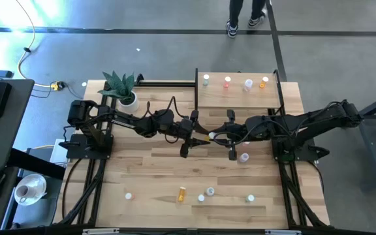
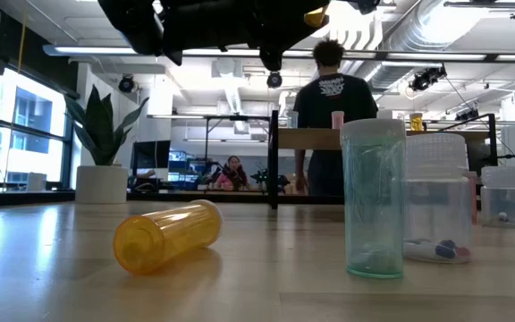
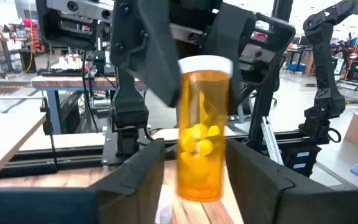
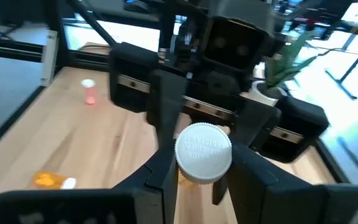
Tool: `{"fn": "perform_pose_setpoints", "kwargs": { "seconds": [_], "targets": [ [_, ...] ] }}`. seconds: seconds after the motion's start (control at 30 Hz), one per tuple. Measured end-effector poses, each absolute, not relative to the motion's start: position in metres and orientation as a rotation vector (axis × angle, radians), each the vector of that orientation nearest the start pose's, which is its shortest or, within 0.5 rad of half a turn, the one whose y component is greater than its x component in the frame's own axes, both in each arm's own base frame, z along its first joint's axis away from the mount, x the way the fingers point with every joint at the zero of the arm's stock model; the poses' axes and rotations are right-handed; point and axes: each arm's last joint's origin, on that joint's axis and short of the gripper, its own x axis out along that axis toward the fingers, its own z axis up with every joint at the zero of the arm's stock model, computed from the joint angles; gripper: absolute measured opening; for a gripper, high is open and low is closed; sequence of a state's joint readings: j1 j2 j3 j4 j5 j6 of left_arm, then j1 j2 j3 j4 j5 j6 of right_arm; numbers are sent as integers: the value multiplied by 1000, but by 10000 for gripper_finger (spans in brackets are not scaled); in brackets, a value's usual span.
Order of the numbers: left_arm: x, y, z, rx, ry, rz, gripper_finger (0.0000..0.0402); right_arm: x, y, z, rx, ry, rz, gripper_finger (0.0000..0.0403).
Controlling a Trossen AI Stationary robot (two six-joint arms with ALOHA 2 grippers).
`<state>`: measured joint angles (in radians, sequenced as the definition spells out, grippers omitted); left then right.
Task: Pick and place medicine bottles onto shelf by color
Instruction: Put the top yellow pill bottle on the shelf aligned with the other yellow pill bottle
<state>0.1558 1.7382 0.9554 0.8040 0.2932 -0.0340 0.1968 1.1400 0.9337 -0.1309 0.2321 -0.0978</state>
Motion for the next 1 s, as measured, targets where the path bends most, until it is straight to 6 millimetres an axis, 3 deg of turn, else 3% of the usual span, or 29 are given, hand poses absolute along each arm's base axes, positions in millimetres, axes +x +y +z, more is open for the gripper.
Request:
{"fn": "perform_pose_setpoints", "kwargs": {
  "seconds": [0.23, 0.47, 1.0],
  "targets": [
    [371, 54, 236, -26, -17, -139, 222, 244, 40, 321, -200, 354, -89, 96],
    [363, 70, 242, -53, 36, -93, 231, 225, 33, 332, -216, 347, -191, 96],
    [358, 72, 243, -62, 86, -41, 223, 146, -3, 354, -194, 329, -855, 96]
  ]
}}
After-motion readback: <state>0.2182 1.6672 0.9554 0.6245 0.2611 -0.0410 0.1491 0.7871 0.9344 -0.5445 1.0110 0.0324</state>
